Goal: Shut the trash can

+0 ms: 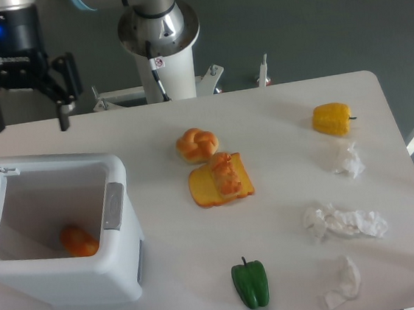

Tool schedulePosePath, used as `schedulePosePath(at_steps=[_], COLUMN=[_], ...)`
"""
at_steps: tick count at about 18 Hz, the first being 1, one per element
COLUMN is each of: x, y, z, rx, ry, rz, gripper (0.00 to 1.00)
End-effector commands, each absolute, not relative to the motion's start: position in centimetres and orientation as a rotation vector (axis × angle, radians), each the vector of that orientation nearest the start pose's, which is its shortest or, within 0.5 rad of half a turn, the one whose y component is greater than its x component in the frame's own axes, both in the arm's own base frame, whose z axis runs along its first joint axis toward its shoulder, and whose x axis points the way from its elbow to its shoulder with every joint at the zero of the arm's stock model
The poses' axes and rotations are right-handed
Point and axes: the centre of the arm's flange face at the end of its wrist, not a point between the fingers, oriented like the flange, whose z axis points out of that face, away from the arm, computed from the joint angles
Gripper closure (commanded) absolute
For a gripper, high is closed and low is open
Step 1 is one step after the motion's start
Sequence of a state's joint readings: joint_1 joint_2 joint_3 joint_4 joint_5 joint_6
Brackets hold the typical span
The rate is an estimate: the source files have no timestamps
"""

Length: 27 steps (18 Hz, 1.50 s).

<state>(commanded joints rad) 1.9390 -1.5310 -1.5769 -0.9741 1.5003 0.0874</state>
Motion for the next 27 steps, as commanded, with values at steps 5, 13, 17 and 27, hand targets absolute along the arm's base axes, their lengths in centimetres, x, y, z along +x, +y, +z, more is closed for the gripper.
schedulePosePath(at_steps=[5,13,17,27], x=[-3.9,-3.2,-3.2,-9.3], y=[51.5,56.1,56.6,55.3], z=[57.8,56.8,58.3,61.2], rx=[-2.490,-2.504,-2.473,-2.399], ry=[-0.286,-0.261,-0.280,-0.418], rz=[0.057,0.027,0.023,0.089], gripper=[0.00,0.00,0.00,0.00])
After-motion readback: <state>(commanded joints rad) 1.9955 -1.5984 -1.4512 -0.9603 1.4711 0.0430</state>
